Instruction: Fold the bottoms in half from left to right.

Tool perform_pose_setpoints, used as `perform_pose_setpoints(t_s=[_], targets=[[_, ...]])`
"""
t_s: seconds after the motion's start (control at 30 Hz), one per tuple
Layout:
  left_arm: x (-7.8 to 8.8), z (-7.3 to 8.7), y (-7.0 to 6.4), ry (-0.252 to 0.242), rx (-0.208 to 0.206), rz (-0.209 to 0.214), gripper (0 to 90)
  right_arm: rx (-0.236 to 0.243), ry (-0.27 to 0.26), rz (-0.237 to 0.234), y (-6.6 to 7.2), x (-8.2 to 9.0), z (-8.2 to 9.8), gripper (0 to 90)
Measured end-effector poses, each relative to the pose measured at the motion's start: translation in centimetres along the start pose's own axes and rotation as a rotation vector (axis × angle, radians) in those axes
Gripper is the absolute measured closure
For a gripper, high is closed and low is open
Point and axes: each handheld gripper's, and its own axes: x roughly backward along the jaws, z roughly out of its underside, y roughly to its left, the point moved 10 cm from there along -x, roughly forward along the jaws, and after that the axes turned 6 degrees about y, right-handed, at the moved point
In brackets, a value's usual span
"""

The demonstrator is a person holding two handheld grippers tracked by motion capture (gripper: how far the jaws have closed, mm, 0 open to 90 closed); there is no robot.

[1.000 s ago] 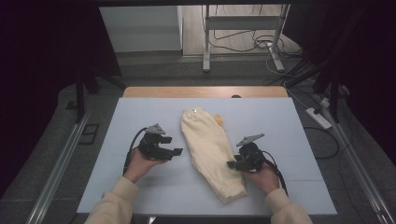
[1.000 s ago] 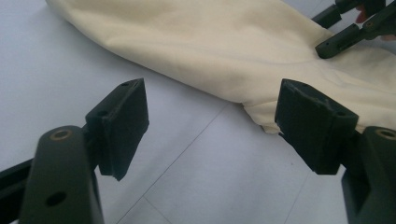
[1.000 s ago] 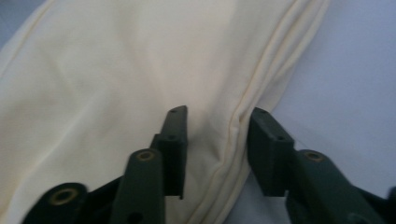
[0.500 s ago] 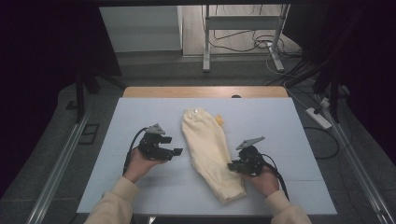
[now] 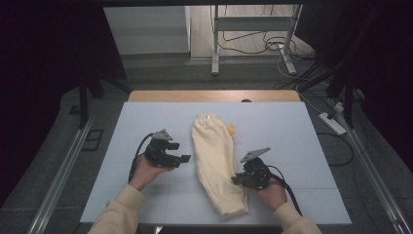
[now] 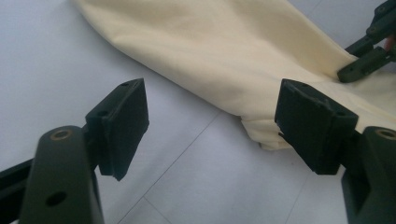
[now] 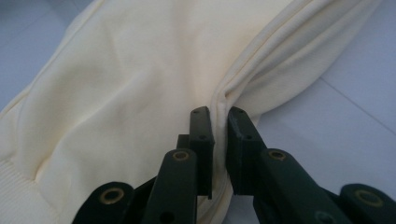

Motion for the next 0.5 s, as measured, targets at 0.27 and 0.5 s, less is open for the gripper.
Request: perform_pose_setpoints(t_s=[0.27,0.5], targets=[[0.0,0.0,0.0,0.002,-0.002,0.002,25.6,0.035,-0.013,-0.022,2.1,-0.7,-0.6,81.1],[0.1,0.0,0.0,-0.002,-0.002,0.004,25.6,0.026,0.008,0.005,1.3,-0.1,-0.5,81.6]])
